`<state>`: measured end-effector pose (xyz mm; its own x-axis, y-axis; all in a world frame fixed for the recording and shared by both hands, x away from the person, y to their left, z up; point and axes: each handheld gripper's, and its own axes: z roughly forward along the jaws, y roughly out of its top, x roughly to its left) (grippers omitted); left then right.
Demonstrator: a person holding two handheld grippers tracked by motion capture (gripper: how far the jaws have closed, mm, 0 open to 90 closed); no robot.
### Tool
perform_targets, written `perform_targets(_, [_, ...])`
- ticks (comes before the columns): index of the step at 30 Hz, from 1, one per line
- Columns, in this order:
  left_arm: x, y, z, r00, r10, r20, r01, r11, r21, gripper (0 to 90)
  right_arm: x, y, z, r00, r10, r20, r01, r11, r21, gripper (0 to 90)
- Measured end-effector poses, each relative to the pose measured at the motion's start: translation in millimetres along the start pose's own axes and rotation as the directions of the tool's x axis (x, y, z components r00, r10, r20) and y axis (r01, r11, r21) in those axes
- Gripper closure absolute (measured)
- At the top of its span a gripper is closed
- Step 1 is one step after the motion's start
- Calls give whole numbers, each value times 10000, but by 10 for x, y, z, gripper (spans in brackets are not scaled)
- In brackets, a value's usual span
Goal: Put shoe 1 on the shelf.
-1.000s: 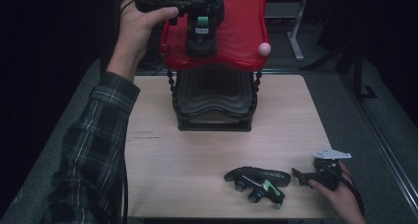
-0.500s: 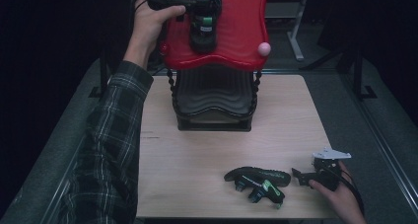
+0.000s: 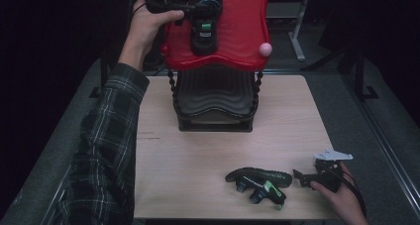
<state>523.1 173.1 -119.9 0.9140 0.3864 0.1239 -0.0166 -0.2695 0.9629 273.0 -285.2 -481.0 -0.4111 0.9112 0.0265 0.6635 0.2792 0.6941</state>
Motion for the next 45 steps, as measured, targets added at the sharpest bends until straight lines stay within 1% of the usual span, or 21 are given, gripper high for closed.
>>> perform_targets(3, [-11, 52, -50, 9994, -72, -330, 82, 9995, 309, 475, 0, 0, 0, 10000, 0, 1, 0, 10000, -2, 0])
perform_targets(4, [-13, 67, -73, 9993, -104, -355, 116, 9994, 338, 454, 0, 0, 0, 10000, -4, 10, 4, 10000, 3, 0])
perform_targets(6, [-17, 98, -136, 9986, -407, -345, 408, 9992, 25, 397, 0, 0, 0, 10000, 9, 3, -9, 10000, -8, 0])
perform_targets(8, [-31, 133, -213, 9983, -490, -313, 485, 9987, -180, 377, -1, 0, 1, 10000, 9, -9, -9, 10000, -14, 0])
perform_targets(10, [-60, 157, -282, 9981, -563, -246, 559, 9982, -200, 349, -2, 1, 1, 10000, 3, -31, -3, 10000, -9, 0])
perform_targets(11, [-81, 166, -315, 9980, -599, -211, 597, 9982, -116, 332, -2, 1, 1, 10000, -1, -31, 1, 10000, -10, 0])
perform_targets(13, [-148, 177, -387, 9983, -548, -188, 549, 9985, 32, 306, -2, 1, 1, 10000, -8, -37, 8, 10000, -7, 0])
perform_targets(16, [-269, 174, -512, 9988, -402, -271, 407, 9990, 165, 277, 0, 2, 2, 10000, -48, -46, 48, 10000, 0, 0])
perform_targets(20, [-426, 107, -687, 9982, -454, -391, 464, 9986, 245, 244, 0, 2, 3, 10000, -53, -49, 53, 10000, 2, 0])
perform_targets(23, [-545, 21, -814, 9977, -527, -424, 539, 9982, 270, 212, 0, 3, 4, 10000, -69, -59, 69, 10000, -3, 0])
perform_targets(26, [-661, -92, -914, 9973, -581, -454, 601, 9972, 442, 181, 0, 3, 4, 10000, -71, -57, 71, 10000, 0, 0])
perform_targets(28, [-728, -178, -969, 9963, -640, -580, 674, 9960, 594, 174, 0, 3, 4, 10000, -74, -59, 74, 10000, -1, 0])
perform_targets(29, [-756, -226, -994, 9961, -664, -573, 700, 9955, 641, 174, 0, 3, 4, 10000, -74, -59, 74, 10000, -1, 0])
perform_targets(34, [-887, -485, -1090, 9944, -795, -703, 858, 9921, 917, 174, 3, 5, 5, 10000, -52, -46, 52, 10000, 3, 0])
perform_targets(39, [-1018, -764, -1170, 9918, -845, -961, 971, 9861, 1346, 174, 16, 9, 9, 9999, 89, 91, -89, 10000, 7, 0])
perform_targets(42, [-1093, -934, -1210, 9909, -912, -990, 1055, 9830, 1503, 174, 15, 16, 17, 9998, 147, 161, -147, 9999, -3, 0])
perform_targets(45, [-1176, -1104, -1240, 9889, -1070, -1026, 1225, 9797, 1588, 174, 18, 32, 32, 9994, 242, 239, -242, 9997, -5, 0])
